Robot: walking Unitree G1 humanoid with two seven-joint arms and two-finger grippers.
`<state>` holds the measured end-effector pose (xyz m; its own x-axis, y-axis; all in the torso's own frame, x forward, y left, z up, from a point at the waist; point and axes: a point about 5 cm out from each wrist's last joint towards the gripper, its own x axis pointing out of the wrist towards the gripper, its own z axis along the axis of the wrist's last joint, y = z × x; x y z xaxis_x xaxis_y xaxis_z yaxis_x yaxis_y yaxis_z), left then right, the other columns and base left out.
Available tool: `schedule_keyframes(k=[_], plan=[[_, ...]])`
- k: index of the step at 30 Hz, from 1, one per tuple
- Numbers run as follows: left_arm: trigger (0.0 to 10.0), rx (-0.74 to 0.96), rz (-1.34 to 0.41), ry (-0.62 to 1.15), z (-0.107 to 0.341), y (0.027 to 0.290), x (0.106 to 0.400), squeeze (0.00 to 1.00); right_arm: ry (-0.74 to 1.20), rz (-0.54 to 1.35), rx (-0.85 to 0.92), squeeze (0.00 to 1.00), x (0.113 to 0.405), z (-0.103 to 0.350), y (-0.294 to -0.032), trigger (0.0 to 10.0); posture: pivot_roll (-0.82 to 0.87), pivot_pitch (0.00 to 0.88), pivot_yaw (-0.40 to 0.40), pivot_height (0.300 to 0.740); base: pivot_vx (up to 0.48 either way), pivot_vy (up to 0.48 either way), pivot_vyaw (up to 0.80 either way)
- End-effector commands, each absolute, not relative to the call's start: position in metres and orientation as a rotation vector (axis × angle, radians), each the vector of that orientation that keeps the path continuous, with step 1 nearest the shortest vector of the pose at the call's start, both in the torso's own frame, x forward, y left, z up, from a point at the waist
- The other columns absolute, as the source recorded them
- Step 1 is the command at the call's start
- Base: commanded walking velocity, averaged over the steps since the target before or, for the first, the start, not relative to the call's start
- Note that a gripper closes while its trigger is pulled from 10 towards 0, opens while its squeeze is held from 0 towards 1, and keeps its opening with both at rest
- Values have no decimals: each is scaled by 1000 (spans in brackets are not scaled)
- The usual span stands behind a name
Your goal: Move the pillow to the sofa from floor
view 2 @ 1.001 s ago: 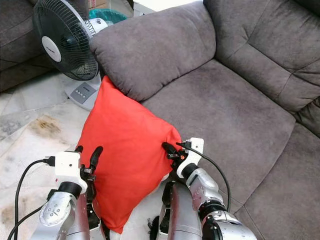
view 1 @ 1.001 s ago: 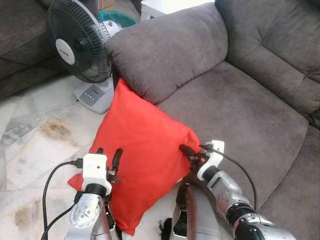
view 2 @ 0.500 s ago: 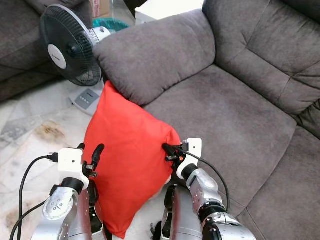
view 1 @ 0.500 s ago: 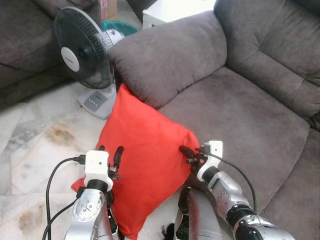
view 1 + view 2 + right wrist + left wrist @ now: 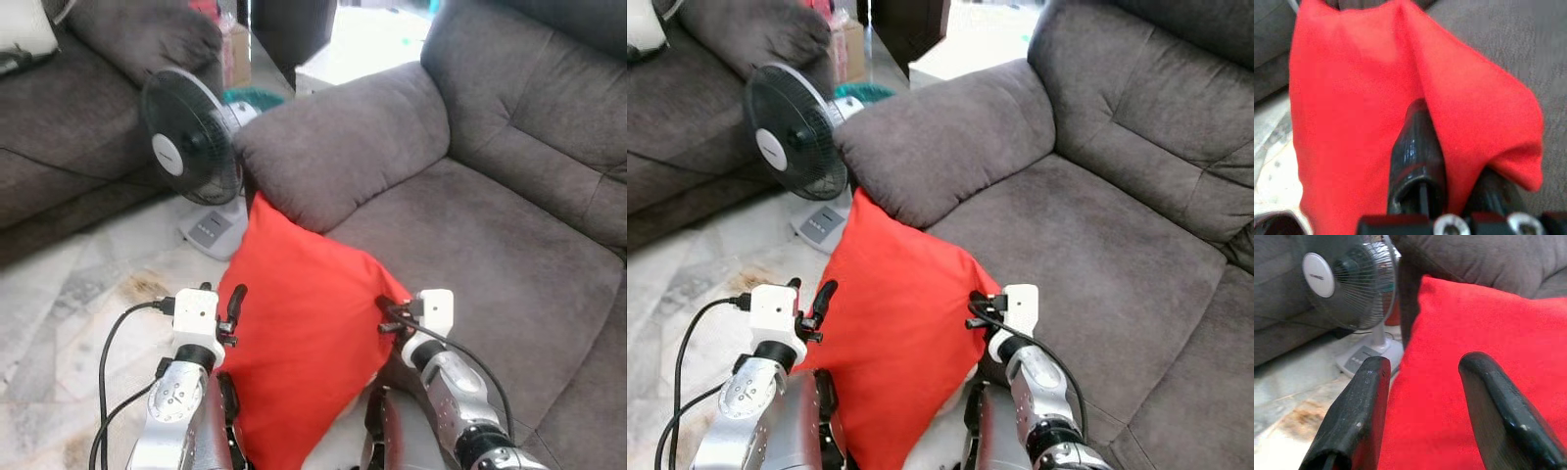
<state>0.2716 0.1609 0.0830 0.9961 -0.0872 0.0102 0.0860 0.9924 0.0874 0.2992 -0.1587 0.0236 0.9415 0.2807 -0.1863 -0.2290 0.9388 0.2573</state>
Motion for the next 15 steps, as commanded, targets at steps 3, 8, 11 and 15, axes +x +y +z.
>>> schedule_keyframes(k=[3,8,11,15], plan=[[10000,75,-96,-15,81,160,277,0,26,157,198,0,307,54,-179,10000,85,0,-60,545,0,0,0],[10000,55,-106,-33,86,157,287,0,3,127,182,0,298,55,-181,10000,77,0,-42,545,0,0,0],[10000,48,-107,-44,88,156,290,0,3,114,186,0,297,54,-181,10000,77,0,-42,545,0,0,0],[10000,55,-107,-53,90,156,294,0,-10,109,199,0,299,57,-176,10000,83,0,-39,554,0,0,0]])
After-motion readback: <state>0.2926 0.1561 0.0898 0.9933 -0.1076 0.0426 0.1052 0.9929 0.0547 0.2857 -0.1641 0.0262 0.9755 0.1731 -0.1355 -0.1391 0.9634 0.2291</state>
